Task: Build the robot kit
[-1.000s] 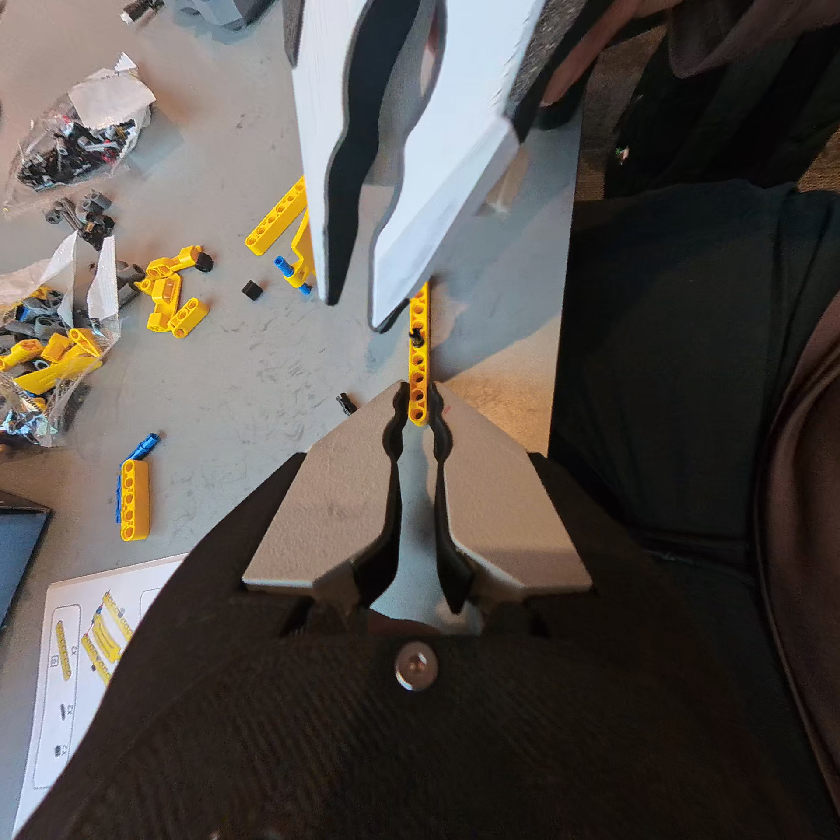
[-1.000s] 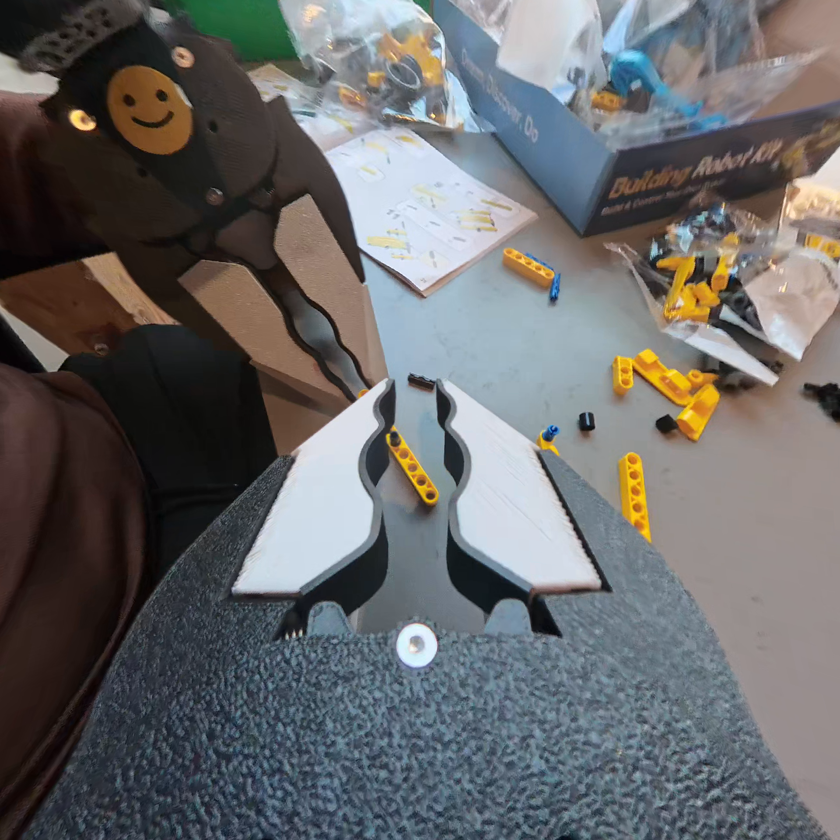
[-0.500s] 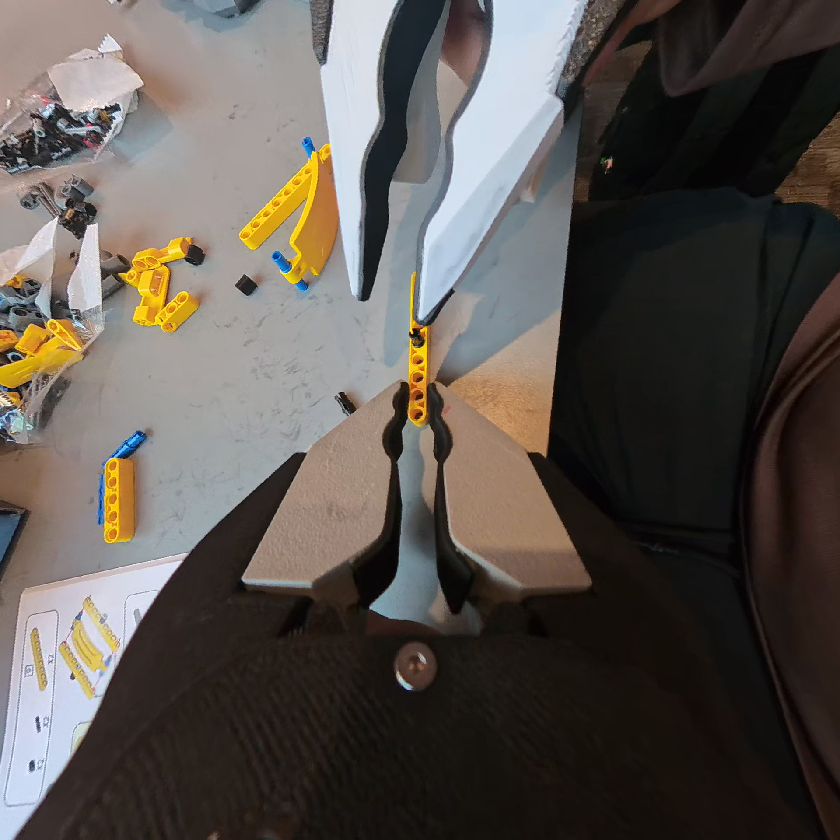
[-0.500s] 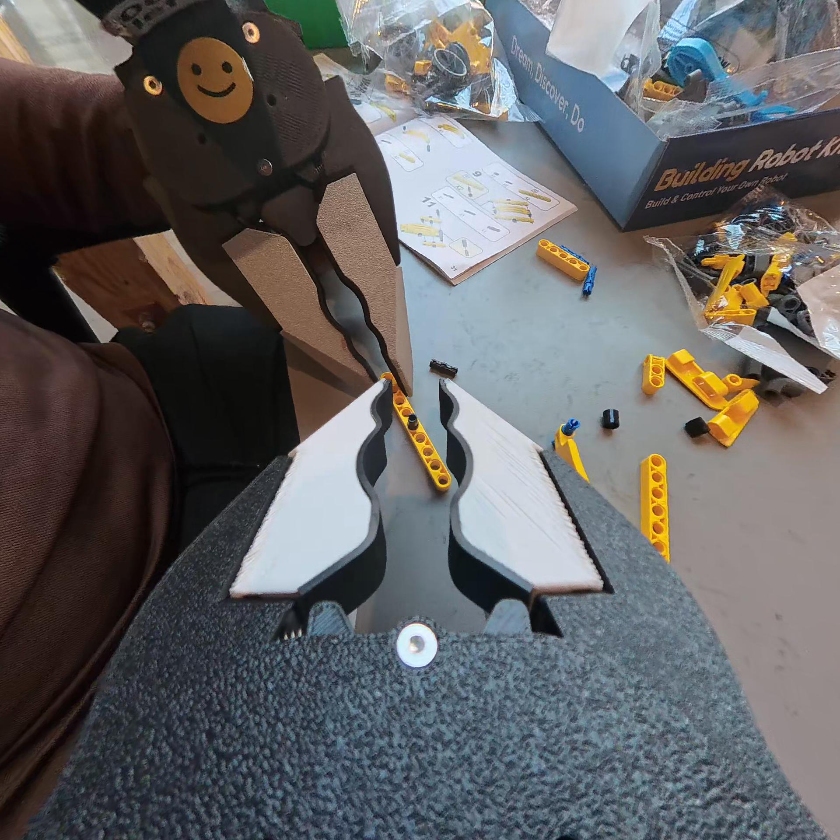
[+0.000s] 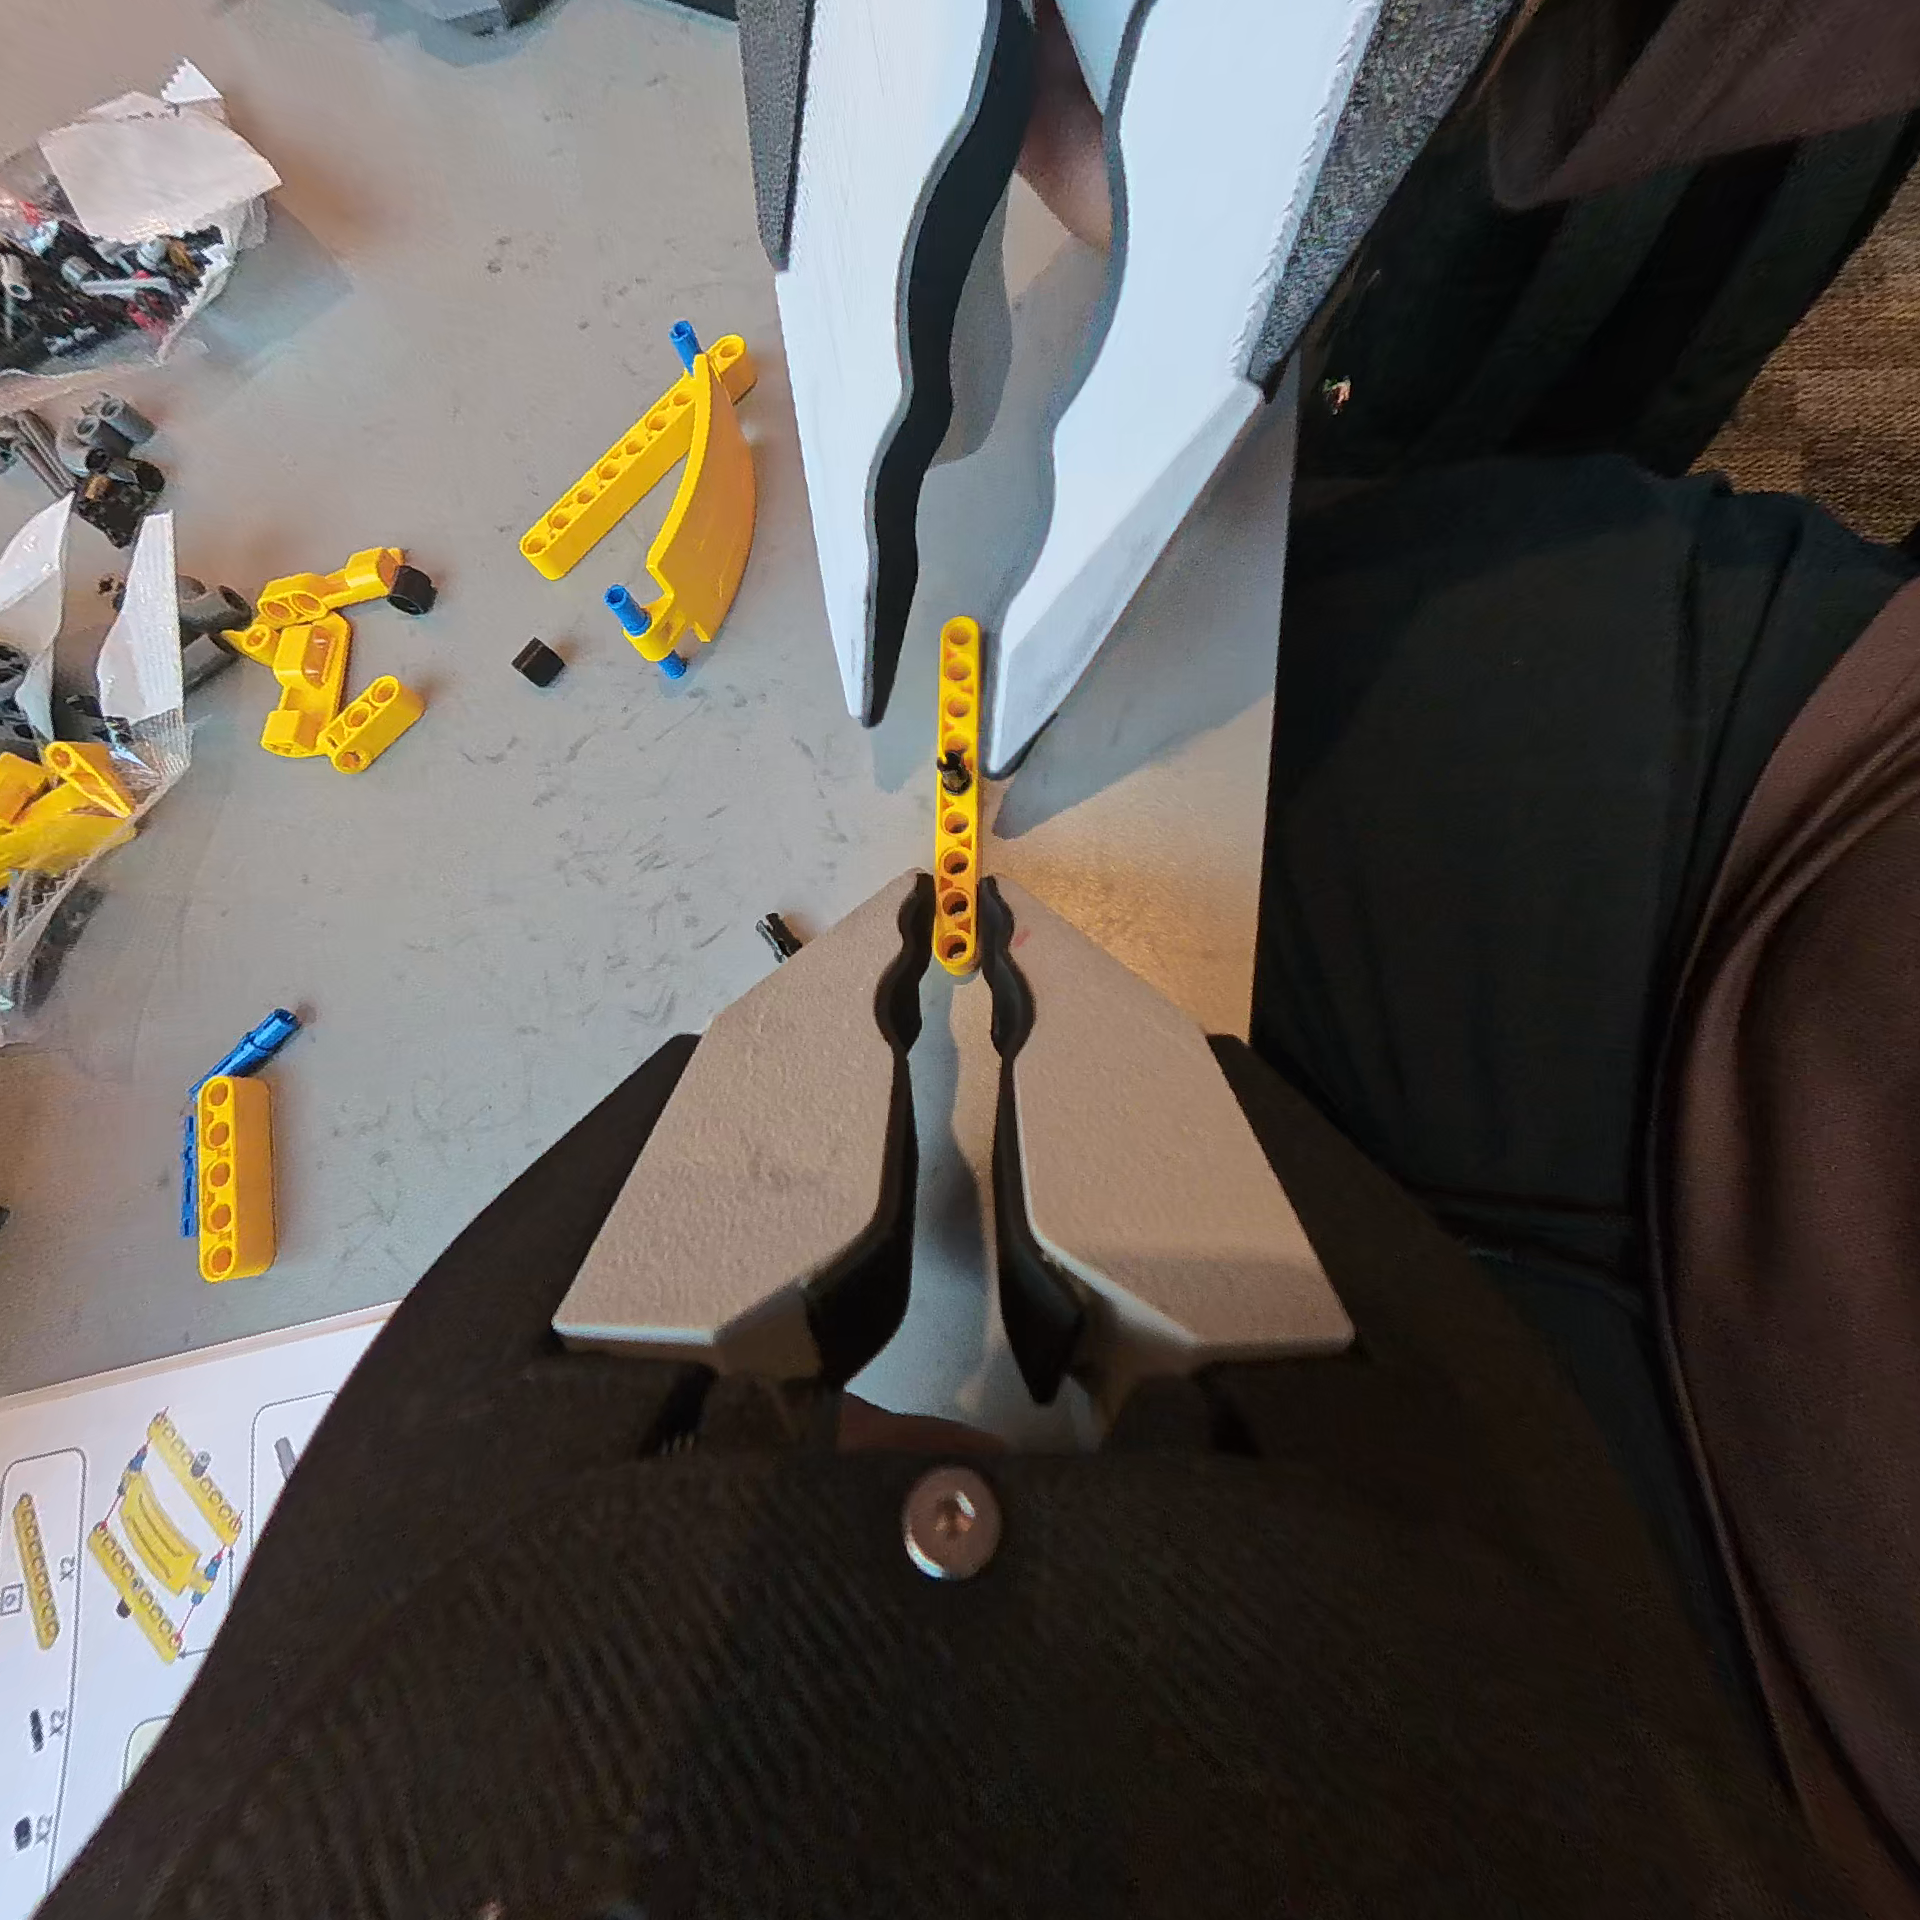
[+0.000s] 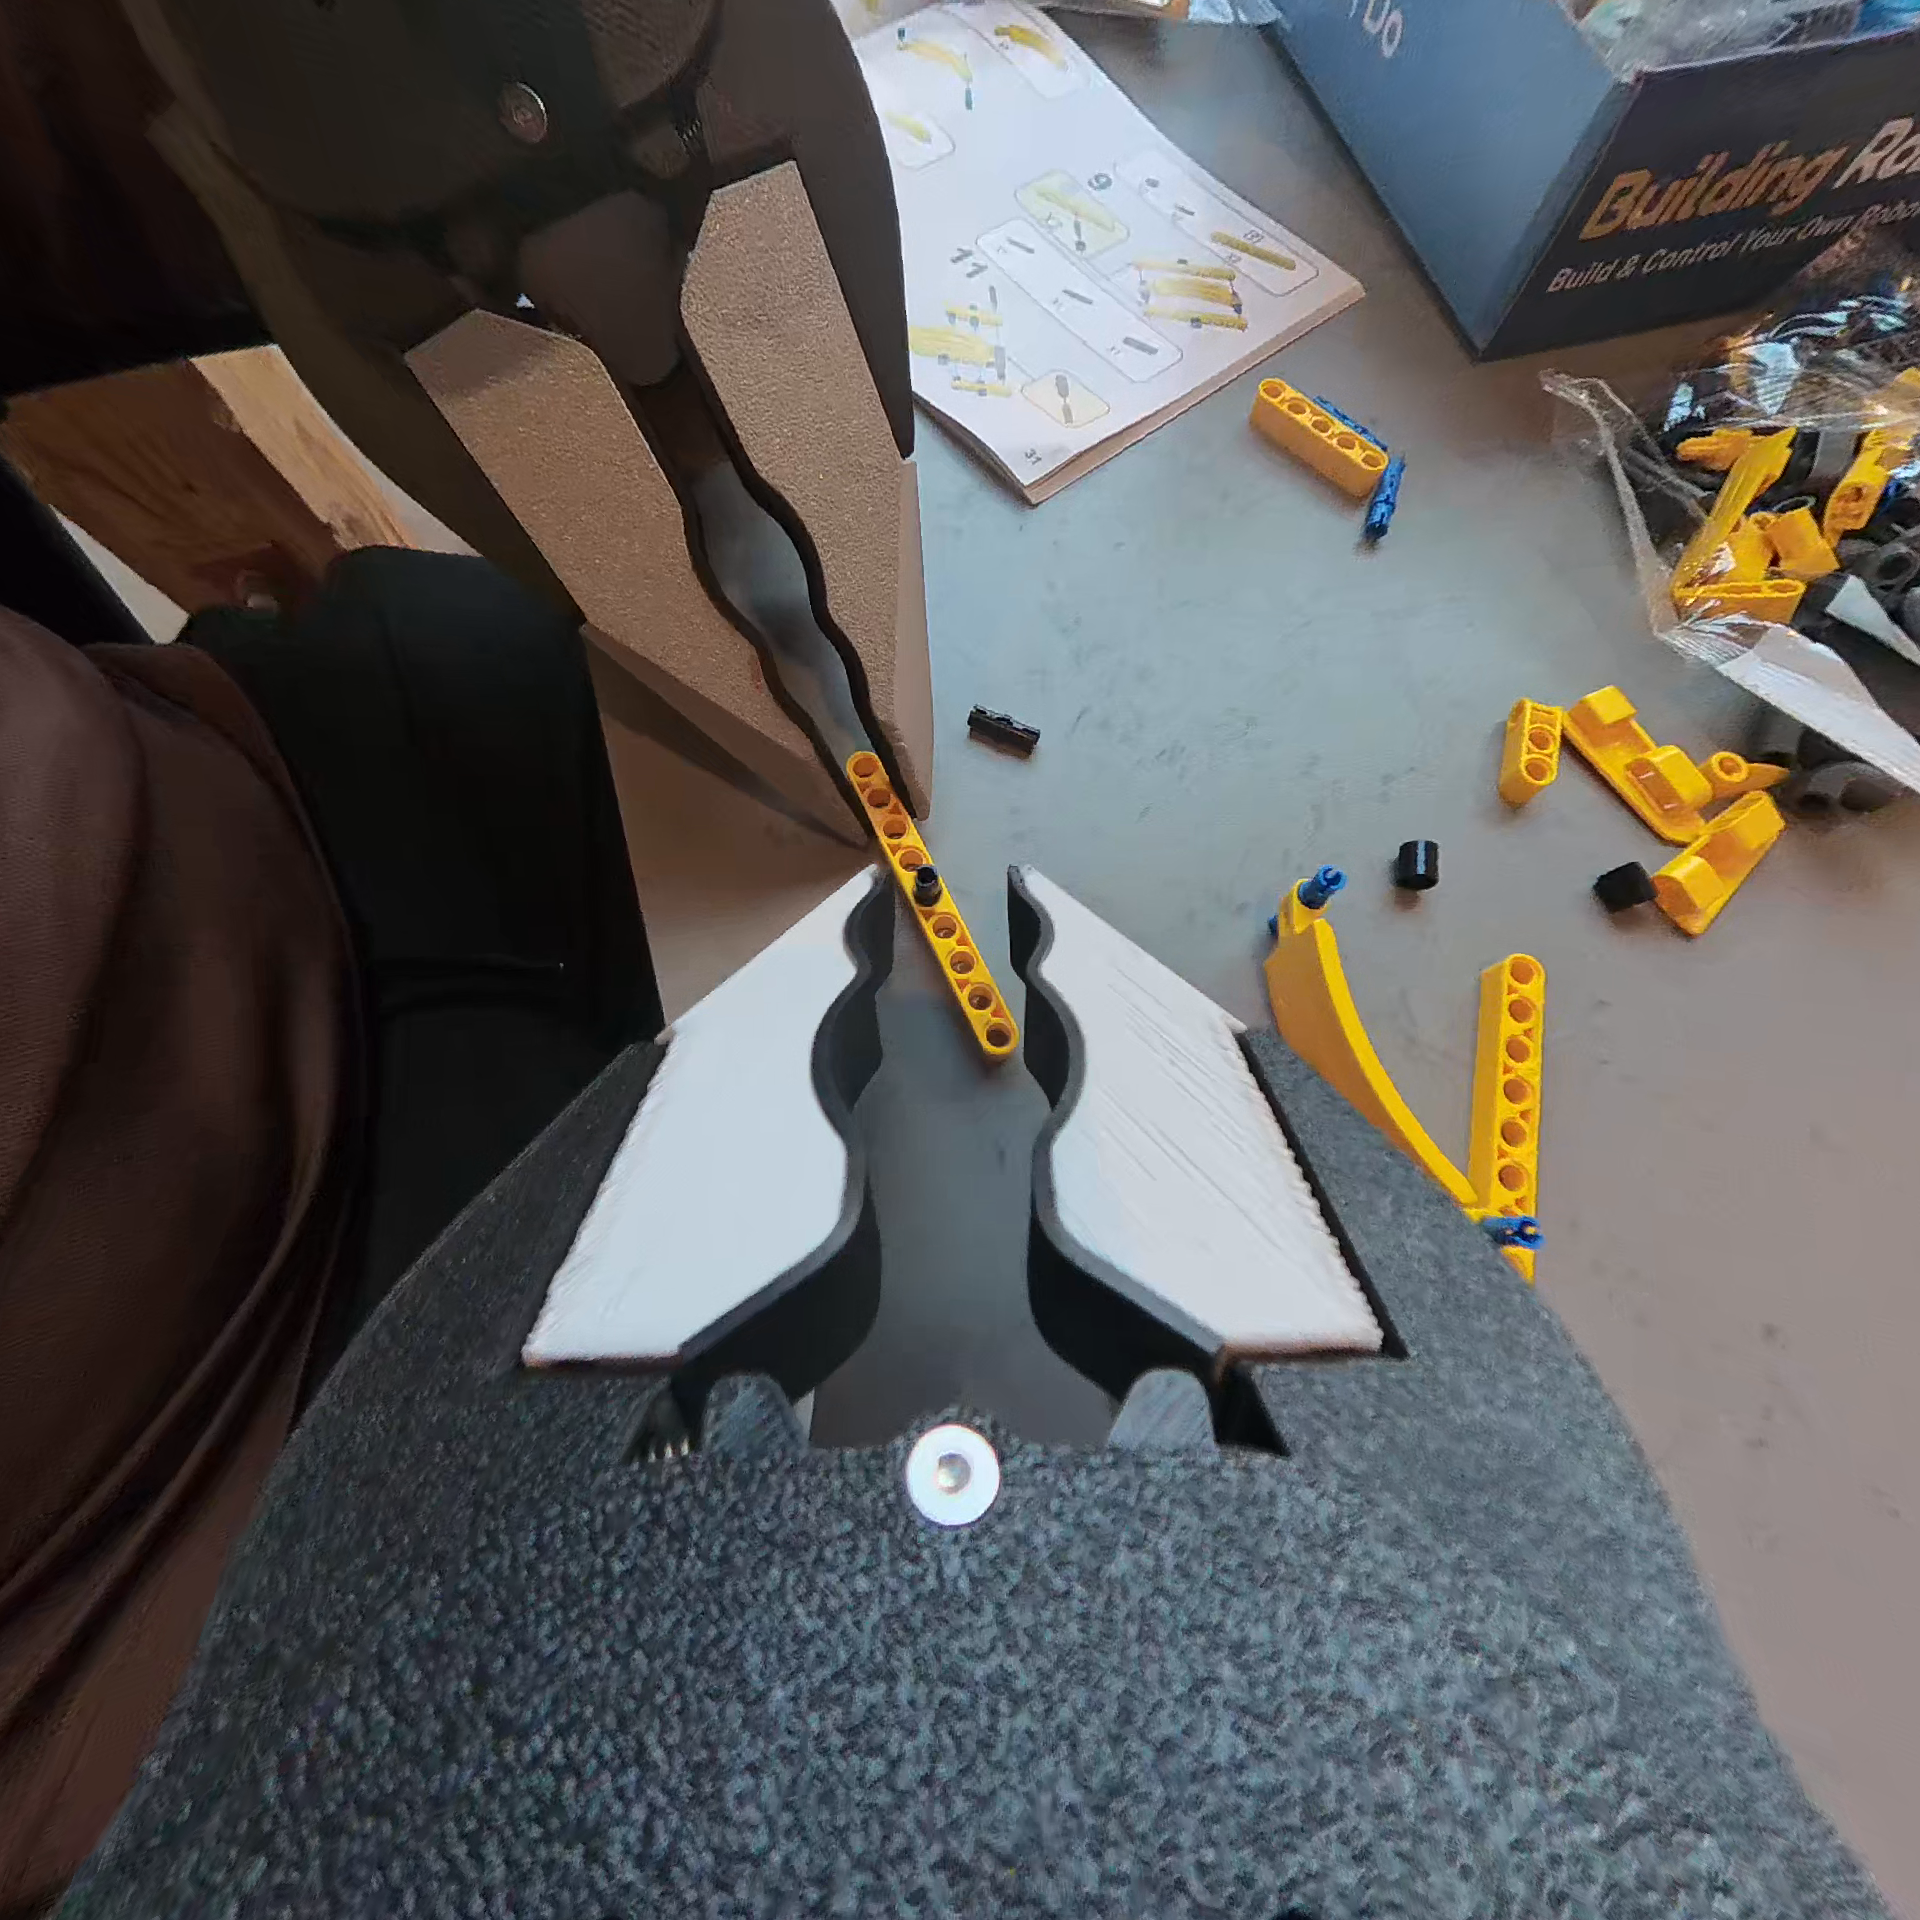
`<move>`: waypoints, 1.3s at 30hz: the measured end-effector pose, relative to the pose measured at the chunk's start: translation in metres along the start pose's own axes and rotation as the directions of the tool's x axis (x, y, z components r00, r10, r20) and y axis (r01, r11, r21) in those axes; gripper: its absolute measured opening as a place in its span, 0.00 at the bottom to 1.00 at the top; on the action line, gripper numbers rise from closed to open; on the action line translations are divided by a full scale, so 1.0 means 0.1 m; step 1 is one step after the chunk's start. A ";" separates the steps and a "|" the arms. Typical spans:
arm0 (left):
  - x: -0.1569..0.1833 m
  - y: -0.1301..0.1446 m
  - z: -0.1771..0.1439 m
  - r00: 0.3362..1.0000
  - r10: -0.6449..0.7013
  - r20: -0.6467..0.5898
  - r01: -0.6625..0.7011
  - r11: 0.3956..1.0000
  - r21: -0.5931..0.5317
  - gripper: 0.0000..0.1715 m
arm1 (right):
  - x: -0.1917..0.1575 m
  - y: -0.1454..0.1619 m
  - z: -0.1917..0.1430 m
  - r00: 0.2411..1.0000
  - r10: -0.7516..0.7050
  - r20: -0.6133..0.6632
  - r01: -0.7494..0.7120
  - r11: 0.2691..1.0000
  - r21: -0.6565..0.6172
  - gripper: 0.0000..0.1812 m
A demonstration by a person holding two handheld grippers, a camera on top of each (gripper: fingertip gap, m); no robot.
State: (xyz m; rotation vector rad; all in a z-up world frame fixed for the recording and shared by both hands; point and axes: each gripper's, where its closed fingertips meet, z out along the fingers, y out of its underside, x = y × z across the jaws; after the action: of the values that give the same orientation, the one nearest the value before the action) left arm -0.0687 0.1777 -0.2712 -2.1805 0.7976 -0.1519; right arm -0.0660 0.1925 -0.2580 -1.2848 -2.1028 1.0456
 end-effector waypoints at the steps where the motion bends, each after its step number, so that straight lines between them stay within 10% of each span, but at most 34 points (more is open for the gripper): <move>1: 0.00 0.00 0.00 1.000 0.002 0.002 -0.002 1.000 0.000 0.03 | 0.00 0.00 0.00 1.000 -0.001 0.002 0.001 1.000 -0.002 0.12; 34: -0.01 -0.01 0.00 0.997 0.049 0.052 -0.049 0.999 -0.002 0.03 | 0.00 0.15 0.03 1.000 0.010 0.026 -0.007 0.996 -0.092 0.06; 39: -0.02 -0.12 -0.12 0.999 0.038 0.028 -0.041 0.994 0.105 0.18 | -0.01 0.12 -0.01 0.999 0.003 0.036 -0.001 0.998 -0.058 0.07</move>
State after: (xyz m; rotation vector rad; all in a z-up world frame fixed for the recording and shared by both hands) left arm -0.0690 0.1773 -0.2545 -2.0620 0.7994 -0.1429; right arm -0.0578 0.1951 -0.2667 -1.3046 -2.1737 1.0232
